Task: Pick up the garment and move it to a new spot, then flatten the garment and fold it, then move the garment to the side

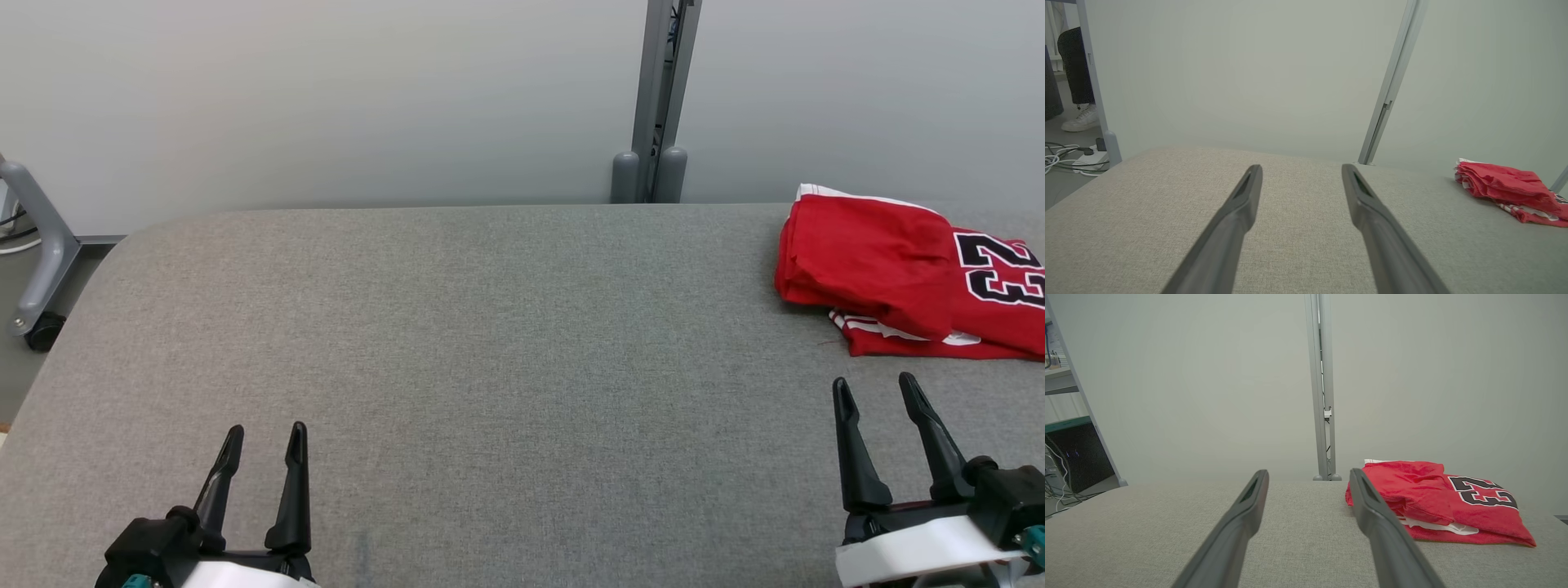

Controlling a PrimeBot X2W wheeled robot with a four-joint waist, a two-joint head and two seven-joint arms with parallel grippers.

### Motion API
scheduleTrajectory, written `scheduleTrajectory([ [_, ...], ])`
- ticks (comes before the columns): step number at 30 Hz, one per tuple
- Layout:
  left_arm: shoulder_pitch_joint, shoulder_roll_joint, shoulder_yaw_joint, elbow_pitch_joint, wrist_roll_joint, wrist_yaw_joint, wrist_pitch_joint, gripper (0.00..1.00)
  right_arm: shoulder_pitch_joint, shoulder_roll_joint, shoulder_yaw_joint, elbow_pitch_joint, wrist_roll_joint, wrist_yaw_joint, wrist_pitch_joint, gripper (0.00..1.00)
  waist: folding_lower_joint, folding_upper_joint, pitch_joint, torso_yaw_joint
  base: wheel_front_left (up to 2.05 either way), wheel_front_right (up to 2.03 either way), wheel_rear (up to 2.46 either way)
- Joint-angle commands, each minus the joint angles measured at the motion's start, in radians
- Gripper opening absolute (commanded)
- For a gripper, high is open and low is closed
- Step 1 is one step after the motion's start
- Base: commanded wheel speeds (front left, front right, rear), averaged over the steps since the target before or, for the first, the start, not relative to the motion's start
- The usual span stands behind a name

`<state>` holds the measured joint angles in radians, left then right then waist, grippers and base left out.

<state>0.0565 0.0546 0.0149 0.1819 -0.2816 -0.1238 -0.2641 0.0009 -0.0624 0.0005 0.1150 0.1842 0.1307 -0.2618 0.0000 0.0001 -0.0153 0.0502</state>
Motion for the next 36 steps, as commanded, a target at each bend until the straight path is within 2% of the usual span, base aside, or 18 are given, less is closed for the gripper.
scheduleTrajectory([
  [1,-0.014,0.003,0.002,0.001,0.004,-0.008,0.0,1.0,0.002,-0.001,-0.004,-0.004,-0.003,0.0,-0.004,1.0,0.0,-0.0001,0.0,-0.001,0.0,0.0,0.0],
  [22,-0.025,-0.001,-0.01,0.022,0.011,-0.007,0.0,1.0,-0.003,0.009,0.004,0.006,0.0,0.0,-0.004,1.0,0.0,-0.0001,-0.005,-0.004,0.0,0.0,0.0],
  [23,-0.009,-0.003,-0.01,0.021,0.007,-0.006,0.0,0.0,-0.001,0.009,0.006,0.004,0.0,0.0,0.0,0.0,0.0,-0.0001,-0.005,-0.004,0.0,0.0,0.0],
  [27,0.013,-0.012,-0.014,0.052,-0.001,-0.006,0.003,0.0,0.018,0.018,0.01,0.033,0.009,0.0,0.003,0.0,0.0,-0.0001,-0.005,-0.004,0.0,0.0,0.0],
  [36,-0.011,-0.01,0.0,0.053,-0.166,-0.006,0.049,0.0,0.002,0.011,0.001,0.043,0.191,0.0,0.044,0.0,0.0,-0.0001,-0.003,-0.008,0.0,0.0,0.0],
])
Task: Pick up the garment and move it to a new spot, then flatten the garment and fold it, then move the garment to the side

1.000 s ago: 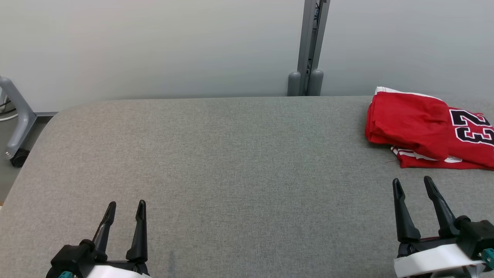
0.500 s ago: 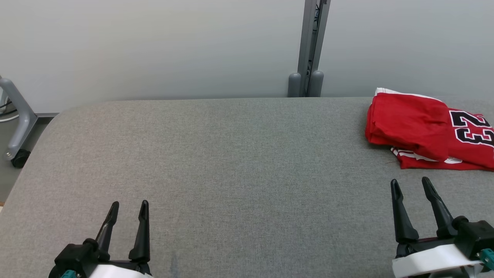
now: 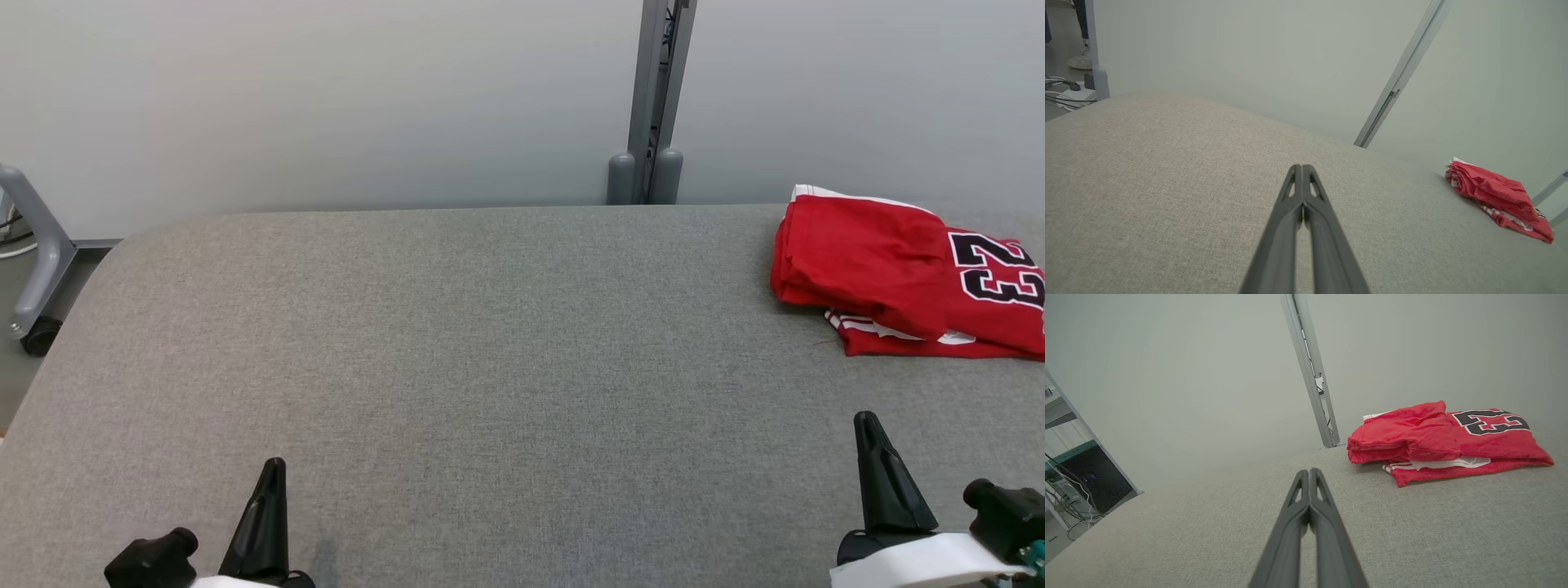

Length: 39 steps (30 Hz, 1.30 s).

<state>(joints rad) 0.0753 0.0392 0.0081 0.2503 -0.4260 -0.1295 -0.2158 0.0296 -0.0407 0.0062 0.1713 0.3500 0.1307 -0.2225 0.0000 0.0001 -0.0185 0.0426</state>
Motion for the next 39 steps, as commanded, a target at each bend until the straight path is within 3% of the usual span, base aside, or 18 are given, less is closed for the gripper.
scheduleTrajectory([
  [1,-0.032,0.005,0.008,-0.015,-0.039,0.0,0.006,0.0,-0.029,-0.011,-0.006,-0.012,0.044,0.0,0.009,0.0,0.0,-0.0001,0.0,-0.001,0.0,0.0,0.0],
  [39,-0.107,0.009,0.055,-0.013,-0.565,-0.001,0.155,0.0,-0.082,-0.023,-0.045,0.025,0.615,0.0,0.148,0.0,0.0,-0.0001,0.007,-0.014,0.0,0.0,0.0],
])
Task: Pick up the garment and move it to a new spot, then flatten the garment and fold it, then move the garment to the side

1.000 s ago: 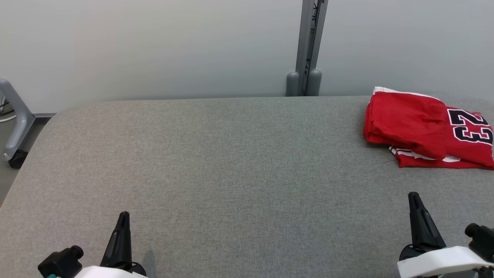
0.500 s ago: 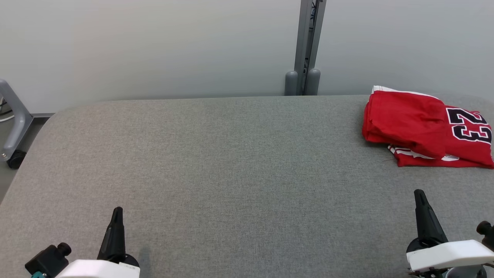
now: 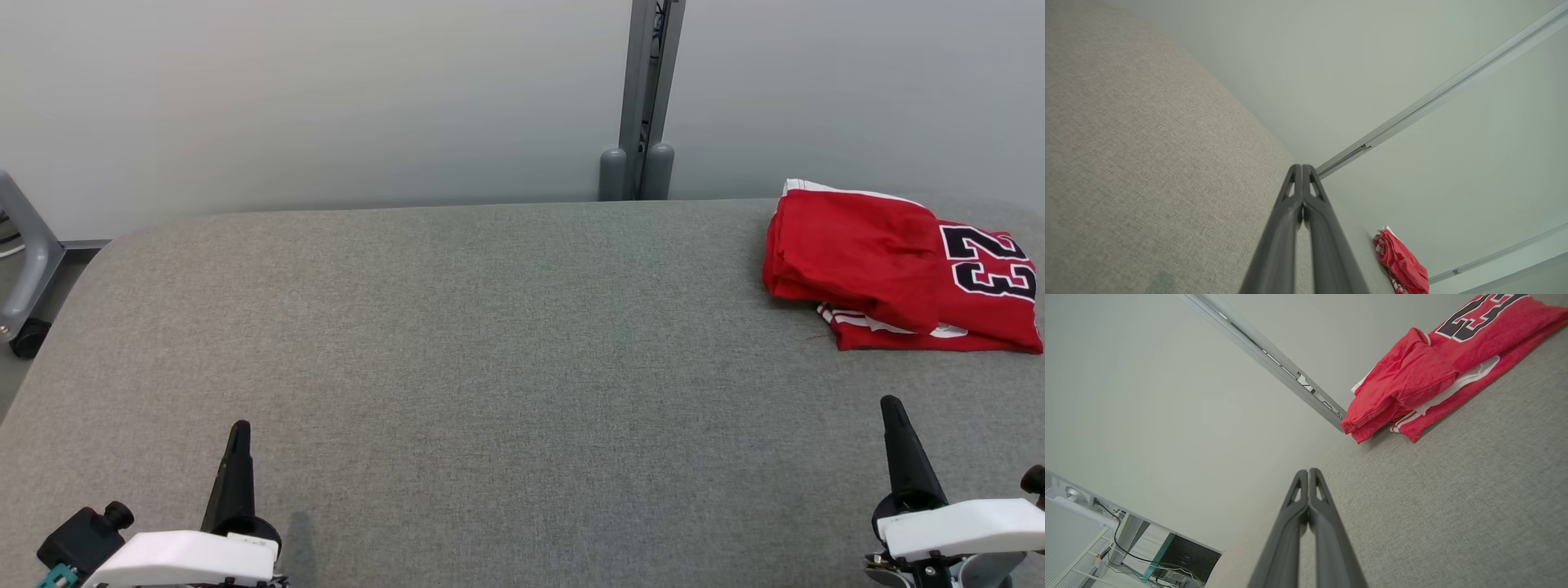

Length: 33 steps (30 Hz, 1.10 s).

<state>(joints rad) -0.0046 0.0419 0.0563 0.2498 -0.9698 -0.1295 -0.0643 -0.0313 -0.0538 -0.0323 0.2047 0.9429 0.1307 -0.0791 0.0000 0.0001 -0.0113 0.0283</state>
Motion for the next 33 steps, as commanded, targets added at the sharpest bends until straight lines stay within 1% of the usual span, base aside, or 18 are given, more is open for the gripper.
scheduleTrajectory([
  [1,-0.027,0.007,0.007,-0.012,-0.021,-0.001,0.004,0.0,-0.021,-0.01,-0.007,-0.008,0.022,0.0,0.005,0.0,0.0,-0.0001,0.0,0.0,0.0,0.0,0.0],
  [15,-0.048,0.008,0.02,-0.011,-0.168,-0.001,0.046,0.0,-0.036,-0.011,-0.02,0.003,0.18,0.0,0.047,0.0,0.0,-0.0001,0.003,-0.005,0.0,0.0,0.0],
  [33,-0.072,0.009,0.034,-0.01,-0.332,-0.001,0.092,0.0,-0.053,-0.011,-0.037,0.016,0.354,0.0,0.093,0.0,0.0,-0.0001,0.006,-0.012,0.0,0.0,0.0],
])
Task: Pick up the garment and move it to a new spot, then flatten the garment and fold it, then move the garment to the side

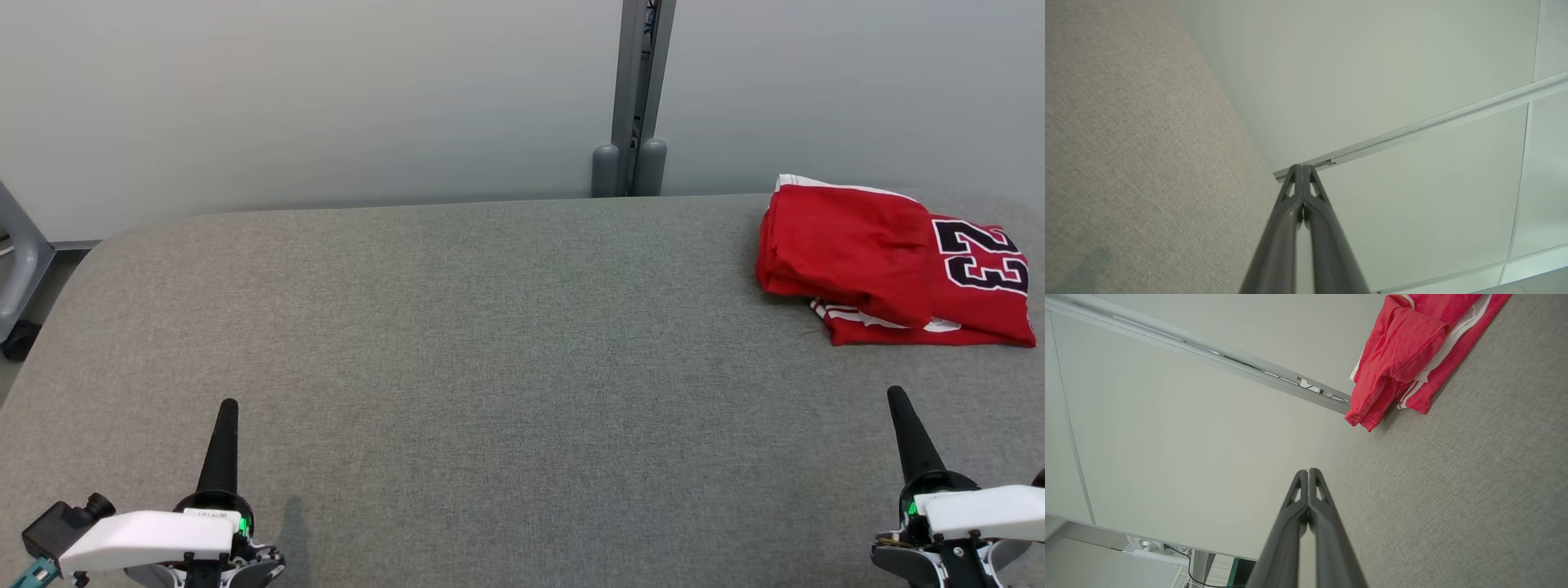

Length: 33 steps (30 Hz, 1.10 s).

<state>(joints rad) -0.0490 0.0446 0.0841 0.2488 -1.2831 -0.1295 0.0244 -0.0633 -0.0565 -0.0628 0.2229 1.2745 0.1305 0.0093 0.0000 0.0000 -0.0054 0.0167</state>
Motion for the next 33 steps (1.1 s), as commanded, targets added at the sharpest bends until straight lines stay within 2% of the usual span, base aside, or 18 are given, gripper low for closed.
scheduleTrajectory([
  [1,-0.029,0.006,0.007,-0.009,-0.026,-0.001,0.006,0.0,-0.022,-0.009,-0.008,-0.002,0.031,0.0,0.008,0.0,0.0,0.0,0.0,-0.001,0.0,0.0,0.0],
  [33,-0.059,0.008,0.028,-0.006,-0.261,-0.002,0.073,0.0,-0.043,-0.007,-0.033,0.016,0.279,0.0,0.078,0.0,0.0,0.0,0.006,-0.012,0.0,0.0,0.0],
])
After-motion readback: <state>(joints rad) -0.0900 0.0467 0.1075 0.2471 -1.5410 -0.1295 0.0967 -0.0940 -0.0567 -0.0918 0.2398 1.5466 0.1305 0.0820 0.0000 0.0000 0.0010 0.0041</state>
